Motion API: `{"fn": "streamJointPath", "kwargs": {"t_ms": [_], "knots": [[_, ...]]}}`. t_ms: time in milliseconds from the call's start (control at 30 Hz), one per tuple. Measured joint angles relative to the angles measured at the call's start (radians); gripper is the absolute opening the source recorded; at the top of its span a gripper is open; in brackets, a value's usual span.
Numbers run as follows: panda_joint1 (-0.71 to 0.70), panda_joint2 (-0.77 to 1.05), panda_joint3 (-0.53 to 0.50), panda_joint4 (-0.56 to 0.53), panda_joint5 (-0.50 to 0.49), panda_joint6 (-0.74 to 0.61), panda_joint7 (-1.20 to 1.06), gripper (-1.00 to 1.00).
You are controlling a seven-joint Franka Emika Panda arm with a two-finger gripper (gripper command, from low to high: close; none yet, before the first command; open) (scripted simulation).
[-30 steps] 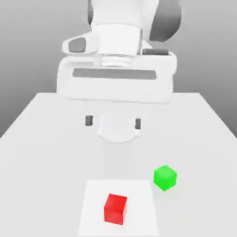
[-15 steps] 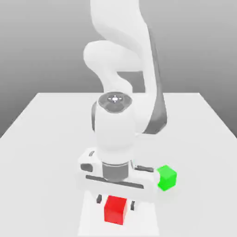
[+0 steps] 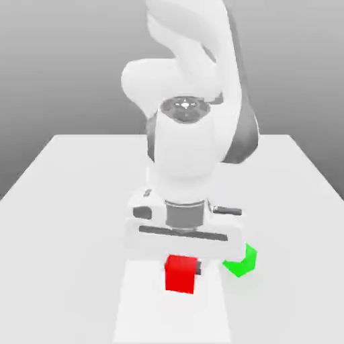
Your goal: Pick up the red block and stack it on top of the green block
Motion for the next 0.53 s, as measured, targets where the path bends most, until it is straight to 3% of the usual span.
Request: {"fn": "streamJointPath", "kwargs": {"t_ms": [200, 333, 467, 500, 533], "knots": [[0.175, -0.205, 0.073, -0.176, 0.077, -0.028, -0.126, -1.0], [0.177, -0.124, 0.097, -0.196, 0.044, 0.074, -0.114, -1.0], [0.154, 0.017, 0.094, -0.193, -0.052, 0.209, -0.048, -1.0], [0.15, 0.036, 0.091, -0.193, -0.069, 0.227, -0.036, 1.0], [0.145, 0.036, 0.091, -0.193, -0.069, 0.227, -0.036, 1.0]]}}
